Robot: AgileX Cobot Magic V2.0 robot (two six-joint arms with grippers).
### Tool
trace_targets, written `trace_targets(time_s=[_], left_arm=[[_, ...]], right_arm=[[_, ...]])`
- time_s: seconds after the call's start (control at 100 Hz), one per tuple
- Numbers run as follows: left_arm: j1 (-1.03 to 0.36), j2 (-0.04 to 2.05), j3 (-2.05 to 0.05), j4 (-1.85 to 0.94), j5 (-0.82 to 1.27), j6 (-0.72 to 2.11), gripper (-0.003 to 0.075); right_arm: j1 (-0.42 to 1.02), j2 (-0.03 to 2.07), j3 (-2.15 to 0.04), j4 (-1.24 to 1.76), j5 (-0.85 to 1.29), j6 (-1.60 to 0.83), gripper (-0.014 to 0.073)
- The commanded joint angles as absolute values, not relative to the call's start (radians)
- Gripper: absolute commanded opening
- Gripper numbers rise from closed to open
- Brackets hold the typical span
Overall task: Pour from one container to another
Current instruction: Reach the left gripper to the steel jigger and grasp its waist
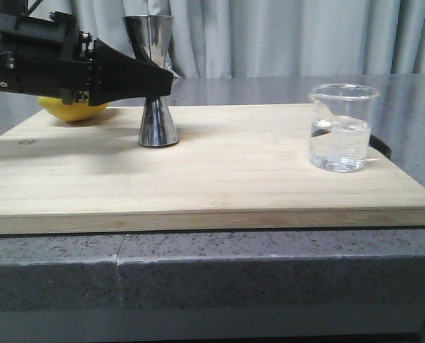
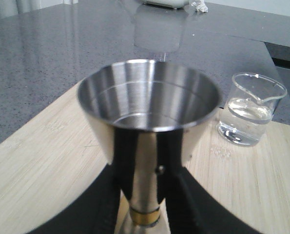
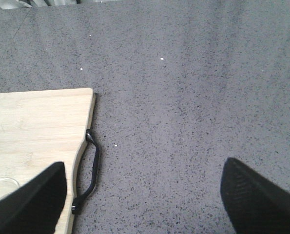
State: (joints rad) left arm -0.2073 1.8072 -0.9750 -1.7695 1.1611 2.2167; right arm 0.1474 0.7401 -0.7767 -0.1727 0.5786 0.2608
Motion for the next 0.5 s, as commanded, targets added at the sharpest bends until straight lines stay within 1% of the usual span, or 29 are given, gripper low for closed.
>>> trace_targets(time_s=[0.0, 0.23, 0.49], left_arm=[[-0.218, 1.771, -1.007, -1.842, 1.279, 2.210, 0.0189], [-0.218, 1.767, -1.030, -1.842, 1.279, 2.175, 0.0188], [-0.218, 1.710, -1.040, -1.842, 1.279, 2.161, 0.0189]], right_arm=[[0.148, 0.738, -0.811, -0.184, 0.506, 0.252, 0.0582], [0.148, 0.738, -0.811, -0.184, 0.506, 0.252, 0.0582], [0.148, 0.738, -0.811, -0.184, 0.506, 0.250, 0.0582]])
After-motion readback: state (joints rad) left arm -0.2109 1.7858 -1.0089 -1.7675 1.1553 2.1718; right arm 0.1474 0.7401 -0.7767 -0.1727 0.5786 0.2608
